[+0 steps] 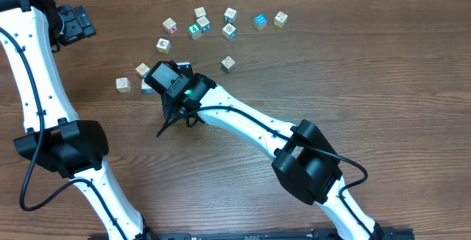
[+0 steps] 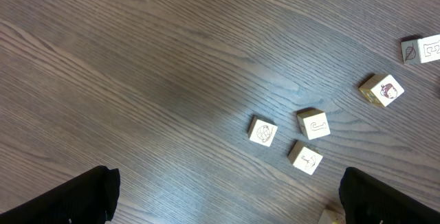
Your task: Form a tower
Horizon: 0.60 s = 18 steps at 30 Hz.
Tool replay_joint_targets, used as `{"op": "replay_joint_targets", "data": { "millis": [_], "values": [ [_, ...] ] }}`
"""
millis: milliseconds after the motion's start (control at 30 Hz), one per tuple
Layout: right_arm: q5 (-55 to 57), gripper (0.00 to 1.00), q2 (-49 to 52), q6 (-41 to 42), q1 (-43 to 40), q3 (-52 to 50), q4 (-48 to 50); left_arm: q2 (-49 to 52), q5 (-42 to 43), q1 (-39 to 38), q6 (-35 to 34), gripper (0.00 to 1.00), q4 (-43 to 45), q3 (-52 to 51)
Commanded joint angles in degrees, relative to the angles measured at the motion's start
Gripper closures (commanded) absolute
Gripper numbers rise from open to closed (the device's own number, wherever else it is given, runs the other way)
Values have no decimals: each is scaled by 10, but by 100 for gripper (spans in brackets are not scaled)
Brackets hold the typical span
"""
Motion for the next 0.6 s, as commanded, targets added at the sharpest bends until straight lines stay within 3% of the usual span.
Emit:
{"op": "replay_joint_targets", "data": {
  "millis": [0, 567],
  "values": [
    [6, 75, 9, -2, 2, -3, 3, -3, -5, -2, -5, 1, 1, 7],
    [6, 66, 26, -2, 2, -3, 12, -3, -5, -2, -5, 0, 1, 7]
  ]
}}
